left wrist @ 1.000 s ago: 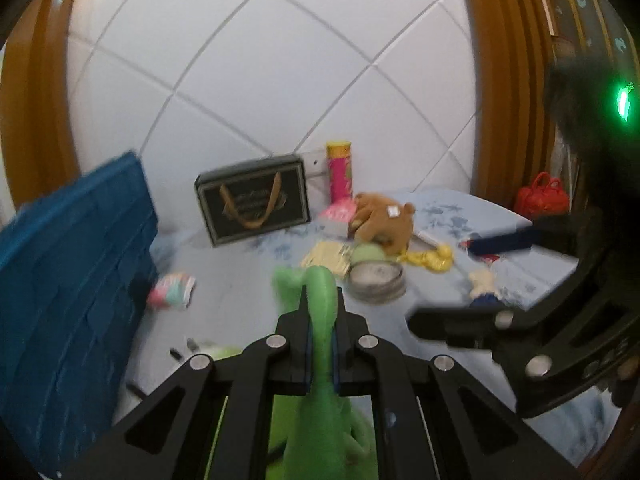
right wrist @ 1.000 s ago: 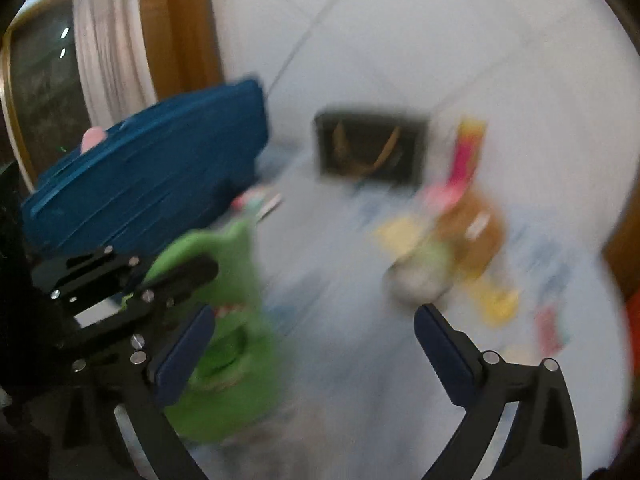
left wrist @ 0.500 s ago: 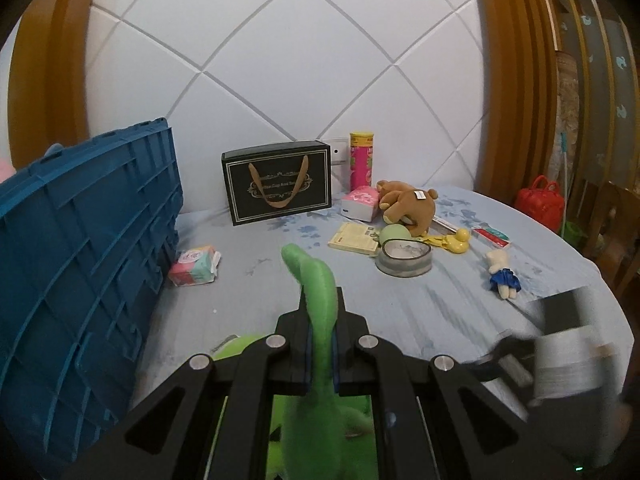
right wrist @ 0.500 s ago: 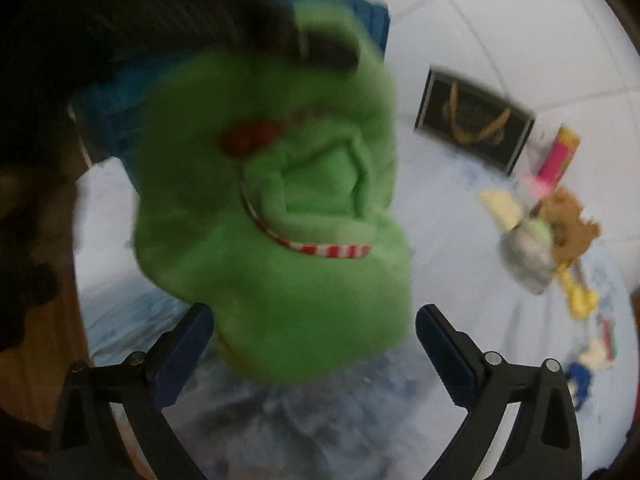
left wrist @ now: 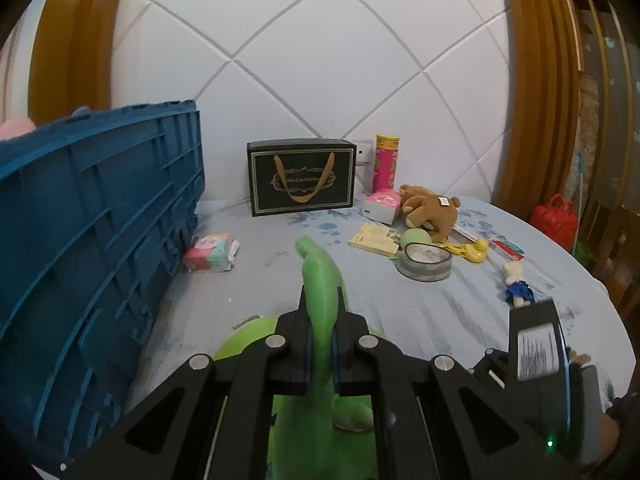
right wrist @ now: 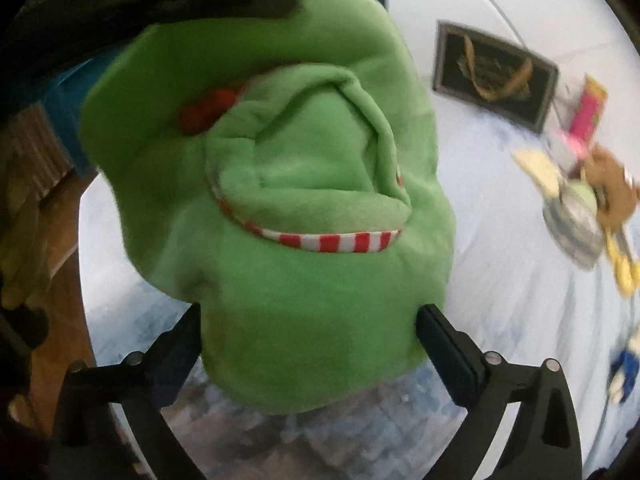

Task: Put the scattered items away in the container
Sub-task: 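Lift the green plush with both grippers toward the blue crate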

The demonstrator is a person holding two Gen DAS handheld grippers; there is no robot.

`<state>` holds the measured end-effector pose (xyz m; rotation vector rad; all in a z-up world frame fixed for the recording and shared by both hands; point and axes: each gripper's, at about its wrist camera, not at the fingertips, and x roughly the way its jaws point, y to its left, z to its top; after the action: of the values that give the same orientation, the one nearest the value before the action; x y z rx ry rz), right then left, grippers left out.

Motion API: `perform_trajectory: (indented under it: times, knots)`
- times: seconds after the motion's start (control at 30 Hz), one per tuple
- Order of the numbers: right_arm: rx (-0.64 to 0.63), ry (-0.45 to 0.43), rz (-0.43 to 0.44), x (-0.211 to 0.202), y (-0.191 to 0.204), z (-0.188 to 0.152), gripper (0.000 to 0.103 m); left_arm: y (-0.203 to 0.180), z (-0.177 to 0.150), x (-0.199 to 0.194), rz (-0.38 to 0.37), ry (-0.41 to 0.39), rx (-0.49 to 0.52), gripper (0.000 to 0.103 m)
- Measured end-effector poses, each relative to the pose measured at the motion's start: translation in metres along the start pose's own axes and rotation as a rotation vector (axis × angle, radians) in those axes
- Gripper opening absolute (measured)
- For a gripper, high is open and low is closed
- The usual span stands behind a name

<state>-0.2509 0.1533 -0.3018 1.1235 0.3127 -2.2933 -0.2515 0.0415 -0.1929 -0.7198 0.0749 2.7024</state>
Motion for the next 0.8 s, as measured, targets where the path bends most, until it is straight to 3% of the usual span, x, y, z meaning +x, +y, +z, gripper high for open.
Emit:
perform_trajectory:
  times: [0.33, 0.4, 0.8]
  knots:
    - [-0.032, 0.064, -0.012, 0.005, 0.010, 0.001, 0.102, 0.002, -0.002, -0.001, 0.000, 0.008, -0.013, 0.007]
    - [-0.025, 0.047, -0.031, 0.000, 0.009, 0.001, 0.083, 0.000, -0.002, -0.003, -0.005, 0.003, -0.009, 0.007]
    - [0.100, -0.100, -0.020, -0.056, -0.012, 0.008, 0.025, -0.010, 0.015, -0.023, -0.021, -0.023, 0.007, 0.007]
